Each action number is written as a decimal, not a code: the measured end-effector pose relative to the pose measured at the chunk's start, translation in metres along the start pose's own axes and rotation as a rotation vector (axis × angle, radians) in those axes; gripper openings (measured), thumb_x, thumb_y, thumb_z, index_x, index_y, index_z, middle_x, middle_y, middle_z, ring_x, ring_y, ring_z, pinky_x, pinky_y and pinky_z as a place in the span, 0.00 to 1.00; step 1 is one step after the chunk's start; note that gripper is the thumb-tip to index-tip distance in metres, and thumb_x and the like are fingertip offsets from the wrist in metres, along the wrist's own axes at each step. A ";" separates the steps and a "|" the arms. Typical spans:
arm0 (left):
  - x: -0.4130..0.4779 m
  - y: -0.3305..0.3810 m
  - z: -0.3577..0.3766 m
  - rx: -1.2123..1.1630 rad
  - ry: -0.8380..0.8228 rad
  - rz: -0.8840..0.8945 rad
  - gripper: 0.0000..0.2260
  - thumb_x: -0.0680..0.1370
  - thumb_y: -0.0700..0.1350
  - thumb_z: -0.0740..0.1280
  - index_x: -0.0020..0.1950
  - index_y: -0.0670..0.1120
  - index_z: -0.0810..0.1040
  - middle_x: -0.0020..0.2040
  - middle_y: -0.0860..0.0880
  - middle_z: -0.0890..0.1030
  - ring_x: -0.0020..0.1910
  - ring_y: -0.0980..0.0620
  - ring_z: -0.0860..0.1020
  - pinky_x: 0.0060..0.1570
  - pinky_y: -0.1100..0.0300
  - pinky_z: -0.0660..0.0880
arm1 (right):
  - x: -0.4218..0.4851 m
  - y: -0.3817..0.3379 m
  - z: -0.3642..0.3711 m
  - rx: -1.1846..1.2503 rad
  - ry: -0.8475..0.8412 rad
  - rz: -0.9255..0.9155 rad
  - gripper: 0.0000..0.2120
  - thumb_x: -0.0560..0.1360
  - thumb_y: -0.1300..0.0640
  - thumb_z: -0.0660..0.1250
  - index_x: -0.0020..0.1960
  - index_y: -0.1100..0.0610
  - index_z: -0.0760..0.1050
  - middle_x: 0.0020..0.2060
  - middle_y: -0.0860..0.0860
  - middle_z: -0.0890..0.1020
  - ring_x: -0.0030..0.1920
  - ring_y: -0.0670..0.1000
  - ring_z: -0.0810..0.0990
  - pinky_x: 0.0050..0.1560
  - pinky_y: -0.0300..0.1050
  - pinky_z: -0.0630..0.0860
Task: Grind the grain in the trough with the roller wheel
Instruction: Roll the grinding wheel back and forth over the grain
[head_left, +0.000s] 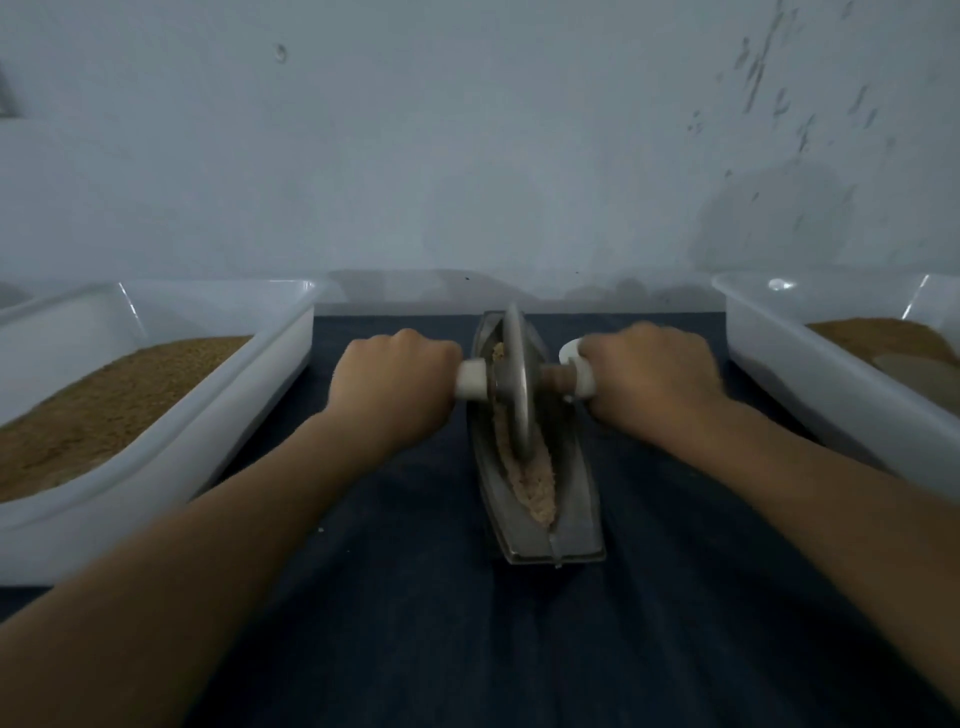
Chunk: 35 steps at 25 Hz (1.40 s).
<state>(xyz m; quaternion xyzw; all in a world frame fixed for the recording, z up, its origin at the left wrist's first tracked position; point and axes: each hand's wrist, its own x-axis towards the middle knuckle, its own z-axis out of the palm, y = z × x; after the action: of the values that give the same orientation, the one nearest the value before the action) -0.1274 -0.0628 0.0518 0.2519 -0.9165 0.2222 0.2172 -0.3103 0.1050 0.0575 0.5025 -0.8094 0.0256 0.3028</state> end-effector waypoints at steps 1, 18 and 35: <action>0.016 0.002 0.000 -0.026 -0.096 -0.069 0.03 0.74 0.49 0.67 0.44 0.52 0.75 0.34 0.53 0.70 0.29 0.51 0.68 0.30 0.57 0.63 | 0.020 -0.006 0.000 0.028 -0.099 0.060 0.07 0.71 0.47 0.70 0.42 0.48 0.74 0.37 0.48 0.78 0.34 0.53 0.76 0.33 0.43 0.70; 0.028 0.018 -0.021 0.079 -0.127 -0.061 0.05 0.77 0.45 0.66 0.52 0.50 0.78 0.41 0.49 0.76 0.36 0.46 0.73 0.35 0.54 0.68 | 0.020 -0.002 0.007 0.213 -0.259 0.160 0.02 0.76 0.50 0.67 0.49 0.45 0.76 0.45 0.50 0.81 0.46 0.56 0.80 0.40 0.47 0.73; -0.016 0.001 -0.009 -0.080 0.018 0.039 0.05 0.71 0.51 0.69 0.43 0.55 0.74 0.31 0.56 0.63 0.26 0.54 0.62 0.27 0.59 0.60 | -0.011 0.009 -0.007 -0.005 0.025 -0.087 0.11 0.66 0.47 0.71 0.37 0.46 0.68 0.28 0.44 0.68 0.25 0.47 0.65 0.27 0.38 0.58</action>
<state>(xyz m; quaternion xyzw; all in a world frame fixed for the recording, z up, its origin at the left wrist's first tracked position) -0.1130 -0.0514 0.0502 0.2232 -0.9274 0.1917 0.2309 -0.3115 0.1206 0.0599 0.5362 -0.7830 0.0163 0.3148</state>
